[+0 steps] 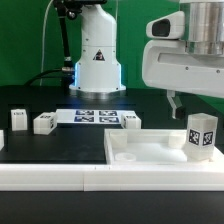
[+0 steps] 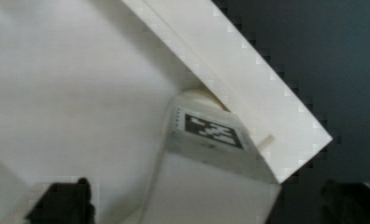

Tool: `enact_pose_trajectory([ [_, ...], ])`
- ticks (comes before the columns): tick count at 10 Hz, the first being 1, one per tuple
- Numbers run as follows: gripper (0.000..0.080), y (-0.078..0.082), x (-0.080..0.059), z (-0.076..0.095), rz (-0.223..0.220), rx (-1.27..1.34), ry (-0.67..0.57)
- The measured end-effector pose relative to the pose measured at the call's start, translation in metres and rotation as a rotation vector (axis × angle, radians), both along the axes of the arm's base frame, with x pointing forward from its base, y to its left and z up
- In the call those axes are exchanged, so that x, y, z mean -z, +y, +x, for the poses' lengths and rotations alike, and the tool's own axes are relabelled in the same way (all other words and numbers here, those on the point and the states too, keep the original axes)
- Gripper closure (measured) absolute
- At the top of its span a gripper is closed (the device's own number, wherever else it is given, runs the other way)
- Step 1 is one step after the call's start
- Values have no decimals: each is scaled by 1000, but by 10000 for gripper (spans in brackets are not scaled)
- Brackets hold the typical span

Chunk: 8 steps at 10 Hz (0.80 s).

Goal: Assemble one leg

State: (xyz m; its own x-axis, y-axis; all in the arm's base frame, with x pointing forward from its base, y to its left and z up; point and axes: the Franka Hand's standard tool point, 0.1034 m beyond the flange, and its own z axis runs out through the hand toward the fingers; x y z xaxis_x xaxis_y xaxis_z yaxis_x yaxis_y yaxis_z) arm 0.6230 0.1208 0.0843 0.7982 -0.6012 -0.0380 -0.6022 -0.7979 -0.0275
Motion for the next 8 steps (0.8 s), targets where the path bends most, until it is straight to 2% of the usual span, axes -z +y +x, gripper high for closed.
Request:
enact_pose_trajectory([
  [8, 151, -1, 5, -4, -5, -680, -3],
])
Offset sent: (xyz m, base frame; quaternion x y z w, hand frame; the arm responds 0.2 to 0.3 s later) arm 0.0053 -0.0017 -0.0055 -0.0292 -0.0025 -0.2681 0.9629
